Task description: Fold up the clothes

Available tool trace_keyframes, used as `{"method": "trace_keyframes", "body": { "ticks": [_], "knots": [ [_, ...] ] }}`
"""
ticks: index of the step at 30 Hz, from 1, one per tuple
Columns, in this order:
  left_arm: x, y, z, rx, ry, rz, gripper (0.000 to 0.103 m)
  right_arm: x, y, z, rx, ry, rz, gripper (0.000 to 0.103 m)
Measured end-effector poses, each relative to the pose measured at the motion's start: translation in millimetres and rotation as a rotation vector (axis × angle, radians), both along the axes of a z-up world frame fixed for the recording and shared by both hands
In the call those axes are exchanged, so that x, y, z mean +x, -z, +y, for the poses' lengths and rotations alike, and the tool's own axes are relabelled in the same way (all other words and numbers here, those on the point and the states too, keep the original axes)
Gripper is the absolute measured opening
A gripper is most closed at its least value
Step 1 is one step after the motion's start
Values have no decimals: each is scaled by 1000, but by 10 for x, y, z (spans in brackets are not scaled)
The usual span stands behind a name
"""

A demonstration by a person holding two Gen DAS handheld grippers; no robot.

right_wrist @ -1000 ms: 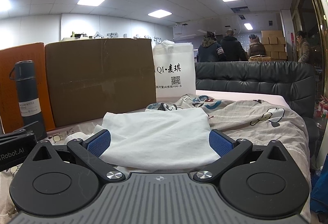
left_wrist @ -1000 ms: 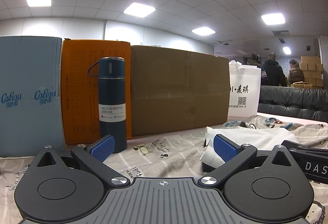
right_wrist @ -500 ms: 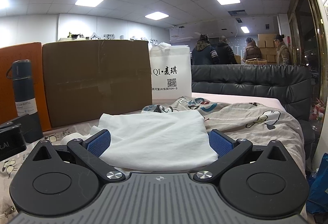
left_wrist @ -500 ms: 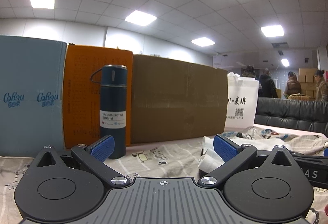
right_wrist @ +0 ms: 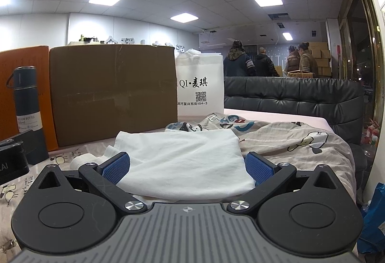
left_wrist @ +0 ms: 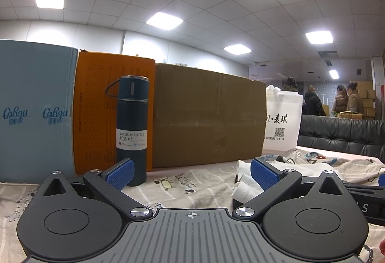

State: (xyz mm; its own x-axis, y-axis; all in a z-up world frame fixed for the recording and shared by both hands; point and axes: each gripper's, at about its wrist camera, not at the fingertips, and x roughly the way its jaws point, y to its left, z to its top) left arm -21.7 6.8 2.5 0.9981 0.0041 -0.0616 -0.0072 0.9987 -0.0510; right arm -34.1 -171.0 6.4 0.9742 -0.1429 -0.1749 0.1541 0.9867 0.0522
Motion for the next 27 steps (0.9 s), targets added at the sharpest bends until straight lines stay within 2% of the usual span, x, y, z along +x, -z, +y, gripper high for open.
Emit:
{"method": "trace_keyframes", "body": {
  "ticks": [27],
  "knots": [
    [-22, -1, -55, 26, -6, -5, 103, -31, -1, -41, 25, 5, -22, 103]
  ]
}}
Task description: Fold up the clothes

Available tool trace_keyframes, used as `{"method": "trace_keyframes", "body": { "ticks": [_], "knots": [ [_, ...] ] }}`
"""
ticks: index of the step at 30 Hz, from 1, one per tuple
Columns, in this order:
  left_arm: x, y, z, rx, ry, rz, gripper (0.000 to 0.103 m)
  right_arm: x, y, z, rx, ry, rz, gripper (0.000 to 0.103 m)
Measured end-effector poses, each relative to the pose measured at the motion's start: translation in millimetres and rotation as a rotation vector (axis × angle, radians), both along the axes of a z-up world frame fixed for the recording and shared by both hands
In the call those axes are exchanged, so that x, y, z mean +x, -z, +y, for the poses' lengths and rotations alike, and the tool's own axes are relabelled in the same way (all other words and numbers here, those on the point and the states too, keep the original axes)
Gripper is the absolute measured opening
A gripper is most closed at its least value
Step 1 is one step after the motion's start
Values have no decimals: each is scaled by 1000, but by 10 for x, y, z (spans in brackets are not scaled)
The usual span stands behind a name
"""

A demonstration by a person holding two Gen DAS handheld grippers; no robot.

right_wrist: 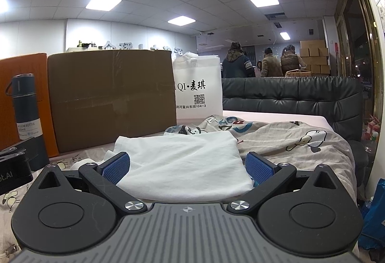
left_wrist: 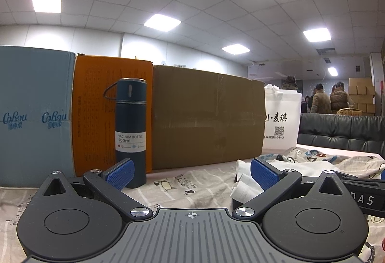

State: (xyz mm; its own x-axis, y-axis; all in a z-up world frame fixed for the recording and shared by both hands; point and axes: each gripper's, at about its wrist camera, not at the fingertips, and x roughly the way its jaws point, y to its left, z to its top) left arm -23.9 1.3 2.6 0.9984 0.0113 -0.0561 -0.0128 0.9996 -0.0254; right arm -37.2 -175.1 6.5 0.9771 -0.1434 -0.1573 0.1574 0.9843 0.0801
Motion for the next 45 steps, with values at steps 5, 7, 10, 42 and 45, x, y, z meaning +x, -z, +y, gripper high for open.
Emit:
{"method": "trace_keyframes", "body": {
  "ticks": [5, 7, 10, 42, 45],
  "knots": [
    [-2, 0, 5, -3, -3, -2, 103, -14, 0, -5, 2, 0, -10, 103],
    [-7, -1, 12, -6, -3, -6, 103, -31, -3, -7, 5, 0, -20, 103],
    [-24, -3, 25, -13, -7, -16, 103, -91, -14, -19, 14, 5, -54, 103],
    [-2103, -629, 612, 131, -341, -315, 103, -1800, -598, 448, 237, -493, -423, 103],
    [-2368, -654, 772, 137, -421, -343, 103, -1975, -699, 682, 269, -634, -405, 103]
  ]
}}
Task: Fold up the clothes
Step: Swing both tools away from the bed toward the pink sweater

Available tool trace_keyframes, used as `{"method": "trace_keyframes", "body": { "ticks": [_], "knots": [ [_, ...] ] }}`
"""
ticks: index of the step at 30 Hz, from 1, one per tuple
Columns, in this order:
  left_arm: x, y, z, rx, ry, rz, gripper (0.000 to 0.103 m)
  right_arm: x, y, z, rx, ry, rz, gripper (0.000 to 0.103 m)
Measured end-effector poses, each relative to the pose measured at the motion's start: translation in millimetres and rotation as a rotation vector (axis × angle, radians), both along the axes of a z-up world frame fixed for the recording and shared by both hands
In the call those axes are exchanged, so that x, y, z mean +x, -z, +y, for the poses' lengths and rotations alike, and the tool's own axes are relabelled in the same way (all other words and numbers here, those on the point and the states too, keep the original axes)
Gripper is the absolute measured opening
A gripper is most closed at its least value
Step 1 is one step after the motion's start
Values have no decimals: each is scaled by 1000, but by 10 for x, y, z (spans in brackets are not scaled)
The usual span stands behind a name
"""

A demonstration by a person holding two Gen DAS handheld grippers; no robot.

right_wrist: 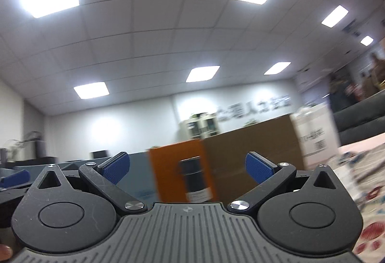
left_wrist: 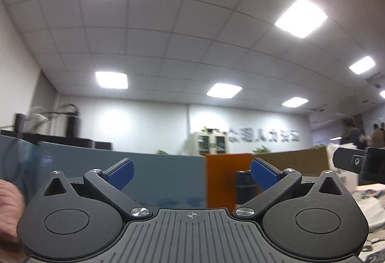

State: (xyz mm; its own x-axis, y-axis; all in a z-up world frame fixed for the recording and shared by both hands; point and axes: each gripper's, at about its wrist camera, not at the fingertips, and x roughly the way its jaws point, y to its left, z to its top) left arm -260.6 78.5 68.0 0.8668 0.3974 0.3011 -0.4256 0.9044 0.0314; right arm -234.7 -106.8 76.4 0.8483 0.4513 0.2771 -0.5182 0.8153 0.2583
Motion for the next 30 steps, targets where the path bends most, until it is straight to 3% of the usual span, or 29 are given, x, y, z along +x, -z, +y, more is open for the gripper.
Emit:
{"method": "trace_keyframes", "body": {
  "ticks": [8, 14, 18, 21, 25, 30],
  "knots": [
    [-878, -135, 723, -52, -244, -104, 103, -481, -364, 823, -84, -327, -39, 103],
    [-1638, -392, 1458, -118, -396, -244, 103, -659, -540, 1592, -192, -570, -6, 103],
    [-2083, -353, 2073, -277, -469, -313, 103, -872, -595, 2066, -264, -708, 19, 103],
    [-2266, -59, 2467, -446, -475, -337, 103, -1006, -558, 2451, -328, -794, 36, 103],
    [-2498, 369, 2730, -646, -490, -429, 103, -1160, -376, 2935, -427, -879, 11, 103],
    [-2640, 558, 2835, -749, -527, -436, 102, -1294, -144, 3544, -533, -958, -21, 103]
  ]
}}
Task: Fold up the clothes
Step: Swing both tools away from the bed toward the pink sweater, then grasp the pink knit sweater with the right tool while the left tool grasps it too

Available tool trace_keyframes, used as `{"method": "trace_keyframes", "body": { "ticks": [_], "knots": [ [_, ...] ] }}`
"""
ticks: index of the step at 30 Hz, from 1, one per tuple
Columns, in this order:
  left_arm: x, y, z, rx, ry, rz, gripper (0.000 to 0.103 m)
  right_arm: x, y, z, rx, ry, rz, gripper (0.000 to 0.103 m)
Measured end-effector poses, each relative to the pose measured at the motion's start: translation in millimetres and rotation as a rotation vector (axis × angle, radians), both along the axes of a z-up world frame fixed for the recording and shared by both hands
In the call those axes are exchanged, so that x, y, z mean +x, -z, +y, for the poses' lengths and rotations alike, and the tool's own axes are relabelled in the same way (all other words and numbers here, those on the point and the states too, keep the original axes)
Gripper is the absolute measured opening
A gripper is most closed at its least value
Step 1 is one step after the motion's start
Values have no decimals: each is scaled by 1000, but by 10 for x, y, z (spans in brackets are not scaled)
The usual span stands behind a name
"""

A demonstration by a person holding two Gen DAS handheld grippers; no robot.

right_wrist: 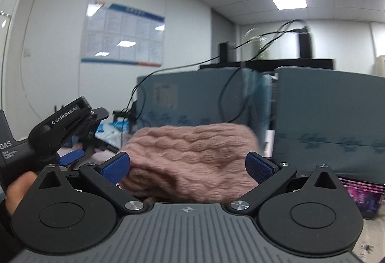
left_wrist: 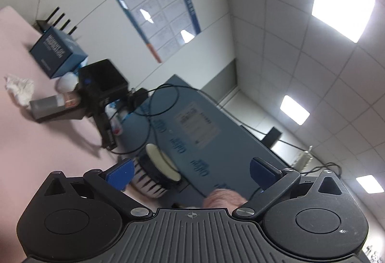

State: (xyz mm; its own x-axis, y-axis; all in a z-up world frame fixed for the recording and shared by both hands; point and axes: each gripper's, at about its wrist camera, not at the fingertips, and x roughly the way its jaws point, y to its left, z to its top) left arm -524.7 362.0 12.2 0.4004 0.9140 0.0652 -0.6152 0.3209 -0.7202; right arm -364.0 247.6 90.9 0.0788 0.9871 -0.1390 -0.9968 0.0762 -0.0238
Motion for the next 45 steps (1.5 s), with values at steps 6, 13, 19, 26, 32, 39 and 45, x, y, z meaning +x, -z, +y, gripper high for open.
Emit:
{"method": "trace_keyframes", "body": {
  "ticks": [6, 13, 19, 26, 32, 39, 45],
  "knots": [
    [26, 50, 154, -31, -29, -13, 102, -189, 151, 593, -70, -71, -69, 103],
    [189, 53, 169, -9, -27, 69, 102, -61, 295, 945, -100, -45, -55, 103],
    [301, 40, 146, 27, -41, 126, 102, 215, 377, 1052, -107, -105, -29, 100],
    [435, 38, 125, 53, -54, 211, 102, 399, 330, 1019, -68, -160, 60, 85],
    [542, 38, 94, 72, -42, 273, 102, 560, 246, 943, -42, -181, 161, 48],
    [593, 47, 90, 70, -27, 299, 102, 699, 166, 797, 13, -178, 212, 27],
    [657, 50, 86, 88, 15, 332, 99, 785, 152, 725, 65, -181, 250, 27]
  ]
}}
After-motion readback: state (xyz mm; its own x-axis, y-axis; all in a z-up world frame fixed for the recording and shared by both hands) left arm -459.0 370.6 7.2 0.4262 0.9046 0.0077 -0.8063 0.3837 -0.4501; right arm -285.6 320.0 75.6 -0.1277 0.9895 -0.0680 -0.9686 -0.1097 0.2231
